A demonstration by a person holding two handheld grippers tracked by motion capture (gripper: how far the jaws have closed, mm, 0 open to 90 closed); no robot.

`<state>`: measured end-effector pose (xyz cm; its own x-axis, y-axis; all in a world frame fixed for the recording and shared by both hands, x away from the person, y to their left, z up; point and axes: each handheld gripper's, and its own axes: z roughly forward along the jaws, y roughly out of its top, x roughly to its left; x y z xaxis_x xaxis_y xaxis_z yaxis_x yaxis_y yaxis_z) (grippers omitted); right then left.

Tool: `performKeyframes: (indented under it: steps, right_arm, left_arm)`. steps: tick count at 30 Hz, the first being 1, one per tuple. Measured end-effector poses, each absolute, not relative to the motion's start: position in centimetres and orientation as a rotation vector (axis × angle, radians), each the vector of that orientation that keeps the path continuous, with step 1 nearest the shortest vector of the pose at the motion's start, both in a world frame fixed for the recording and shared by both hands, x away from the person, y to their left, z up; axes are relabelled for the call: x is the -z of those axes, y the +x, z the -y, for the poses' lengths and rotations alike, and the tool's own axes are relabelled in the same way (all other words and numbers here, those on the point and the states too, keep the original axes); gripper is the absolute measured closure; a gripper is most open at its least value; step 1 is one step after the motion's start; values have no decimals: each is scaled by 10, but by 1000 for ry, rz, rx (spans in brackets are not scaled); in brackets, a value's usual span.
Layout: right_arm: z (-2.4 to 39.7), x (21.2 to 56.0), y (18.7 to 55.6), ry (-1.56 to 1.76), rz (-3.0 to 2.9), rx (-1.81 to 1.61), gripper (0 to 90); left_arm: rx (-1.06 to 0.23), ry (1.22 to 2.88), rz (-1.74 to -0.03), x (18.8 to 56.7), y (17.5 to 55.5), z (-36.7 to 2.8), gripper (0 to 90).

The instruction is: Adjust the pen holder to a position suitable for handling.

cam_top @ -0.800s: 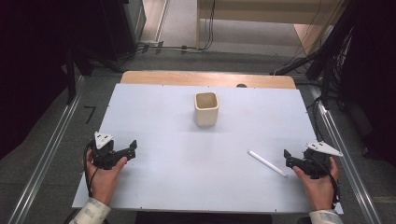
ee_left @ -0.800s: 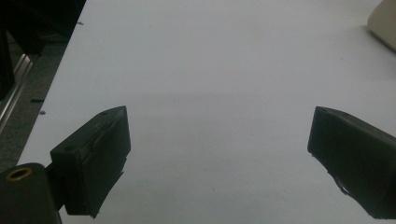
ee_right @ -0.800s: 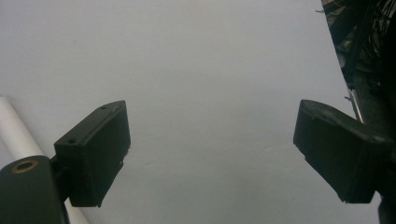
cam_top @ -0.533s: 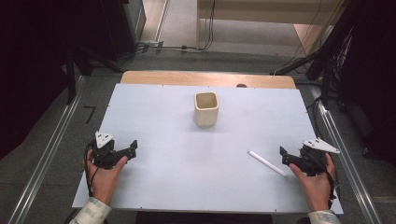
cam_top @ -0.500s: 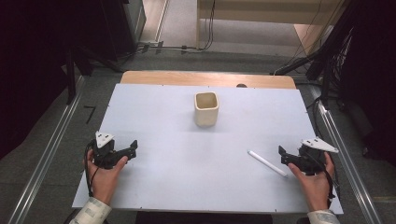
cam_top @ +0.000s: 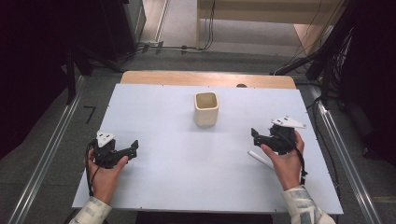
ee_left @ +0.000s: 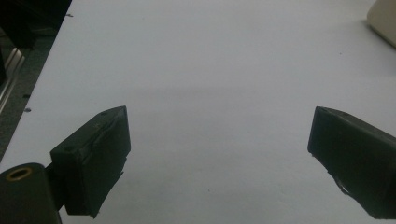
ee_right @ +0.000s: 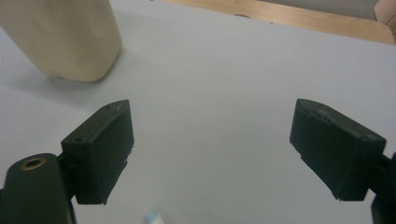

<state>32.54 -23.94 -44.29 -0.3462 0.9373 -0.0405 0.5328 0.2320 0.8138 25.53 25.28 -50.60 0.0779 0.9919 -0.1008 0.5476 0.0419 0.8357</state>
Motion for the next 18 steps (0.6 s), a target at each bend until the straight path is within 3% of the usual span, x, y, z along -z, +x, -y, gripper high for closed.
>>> performKeyframes:
  steps: [18]
  right_arm:
    - [157, 422, 382, 1335, -1997, -1018, 166]
  left_arm:
    - [-739, 1615, -1564, 507, 257, -252, 65]
